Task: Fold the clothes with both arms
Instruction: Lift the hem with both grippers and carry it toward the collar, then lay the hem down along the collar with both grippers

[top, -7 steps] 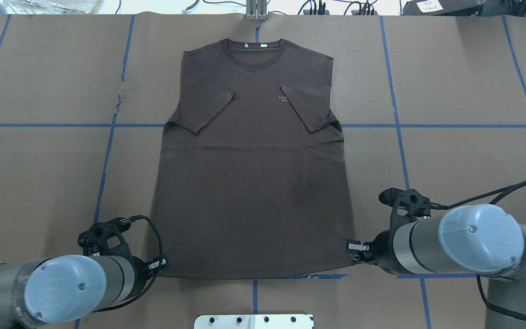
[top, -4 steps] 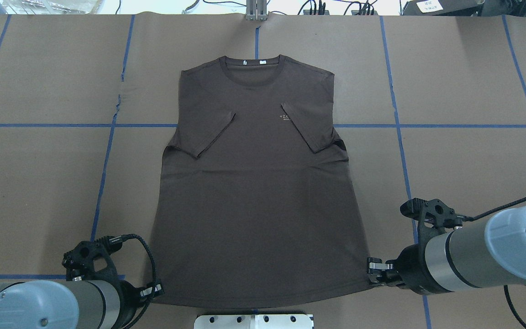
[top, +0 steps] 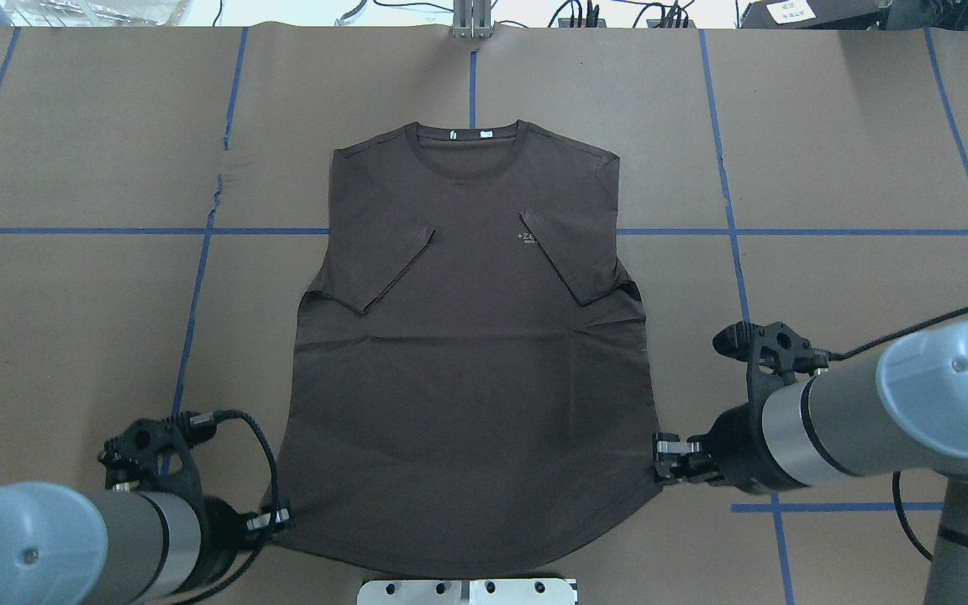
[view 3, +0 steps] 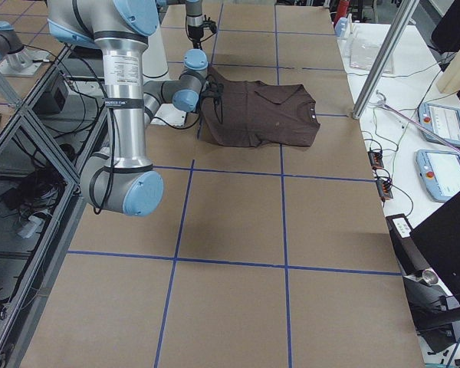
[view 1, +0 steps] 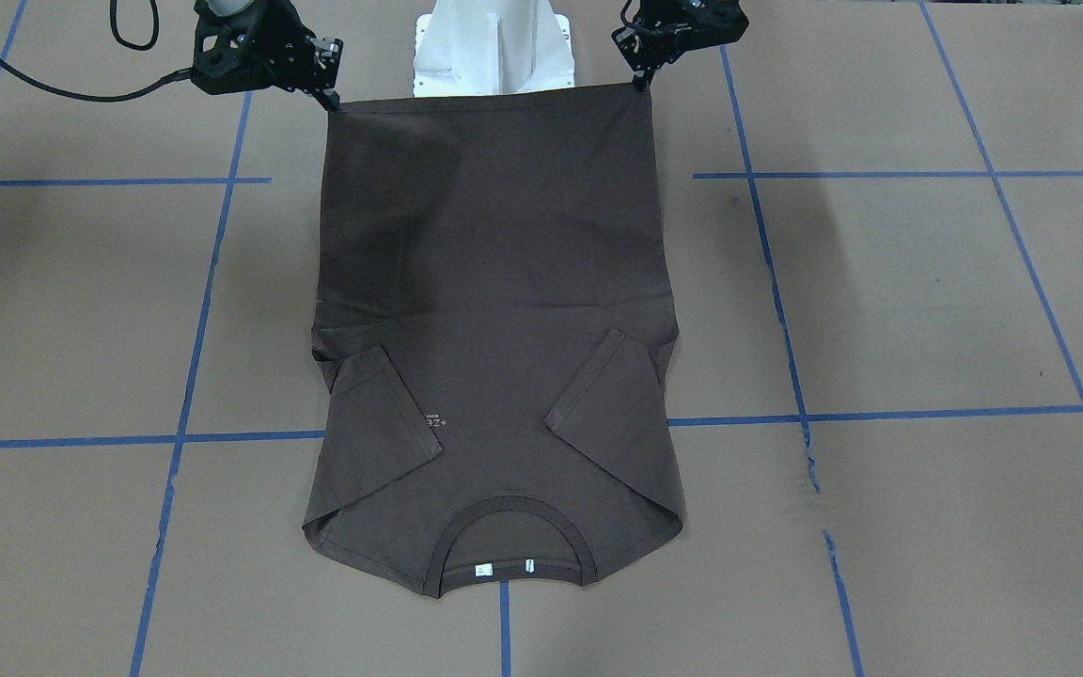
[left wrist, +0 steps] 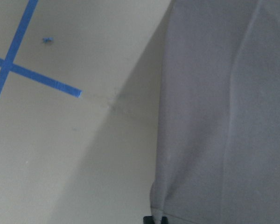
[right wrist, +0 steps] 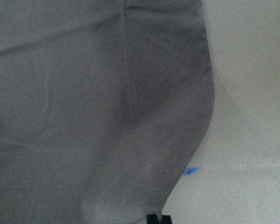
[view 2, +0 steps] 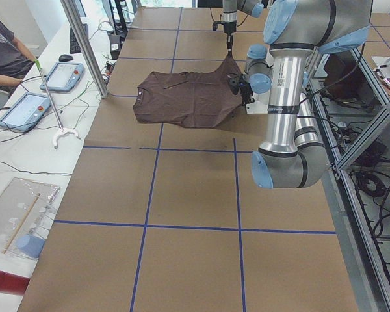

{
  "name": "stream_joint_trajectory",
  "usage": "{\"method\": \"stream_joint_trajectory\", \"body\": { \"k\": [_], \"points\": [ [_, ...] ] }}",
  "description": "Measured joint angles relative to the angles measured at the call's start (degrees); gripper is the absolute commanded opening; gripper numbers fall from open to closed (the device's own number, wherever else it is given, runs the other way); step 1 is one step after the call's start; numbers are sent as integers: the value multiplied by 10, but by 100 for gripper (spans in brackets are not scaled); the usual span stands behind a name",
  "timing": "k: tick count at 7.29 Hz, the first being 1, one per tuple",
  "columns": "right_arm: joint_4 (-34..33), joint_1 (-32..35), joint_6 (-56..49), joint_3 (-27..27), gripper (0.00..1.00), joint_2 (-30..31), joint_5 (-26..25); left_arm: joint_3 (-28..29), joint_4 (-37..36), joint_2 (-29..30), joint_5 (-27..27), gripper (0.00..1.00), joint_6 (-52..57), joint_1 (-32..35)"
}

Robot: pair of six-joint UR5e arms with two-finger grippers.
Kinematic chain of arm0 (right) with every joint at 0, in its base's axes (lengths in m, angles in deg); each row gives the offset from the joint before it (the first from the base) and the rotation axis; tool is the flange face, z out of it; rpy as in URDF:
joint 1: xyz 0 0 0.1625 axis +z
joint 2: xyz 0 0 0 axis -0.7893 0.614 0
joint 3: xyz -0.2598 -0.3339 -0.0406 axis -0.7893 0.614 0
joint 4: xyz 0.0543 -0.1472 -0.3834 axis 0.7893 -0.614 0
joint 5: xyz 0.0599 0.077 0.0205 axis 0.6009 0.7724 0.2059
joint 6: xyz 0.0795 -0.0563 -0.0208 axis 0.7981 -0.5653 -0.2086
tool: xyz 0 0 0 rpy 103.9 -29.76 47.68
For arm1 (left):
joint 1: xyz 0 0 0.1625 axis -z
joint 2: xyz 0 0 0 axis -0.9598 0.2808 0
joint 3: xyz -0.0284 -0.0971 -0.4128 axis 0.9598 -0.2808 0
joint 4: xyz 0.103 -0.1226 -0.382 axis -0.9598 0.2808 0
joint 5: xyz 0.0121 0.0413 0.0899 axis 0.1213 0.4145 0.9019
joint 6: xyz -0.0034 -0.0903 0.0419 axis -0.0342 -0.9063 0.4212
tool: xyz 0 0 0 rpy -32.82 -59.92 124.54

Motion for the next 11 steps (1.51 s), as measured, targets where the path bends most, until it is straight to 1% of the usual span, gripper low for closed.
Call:
{"method": "stream_joint_trajectory", "body": {
  "k": [1,2,3,5,6,8,9,11],
  "points": [
    [-2,43,-51,21,0,-24,6,2,0,6,-15,0,46,54],
    [-4,90,-85,58,0,-60,20,13,0,22,-42,0,96,116],
    [-4,136,-100,112,0,-105,40,47,0,59,-64,0,135,172],
    [-1,204,-112,226,0,-180,56,173,12,144,-77,0,183,247],
    [0,228,-126,275,0,-205,59,234,38,167,-78,0,205,276],
    [1,258,-149,357,0,-245,61,343,131,184,-79,0,226,324],
    [1,265,-153,397,0,-271,61,388,170,191,-79,0,232,341],
    [2,277,-156,465,0,-321,61,460,220,222,-79,0,239,355]
  ]
}}
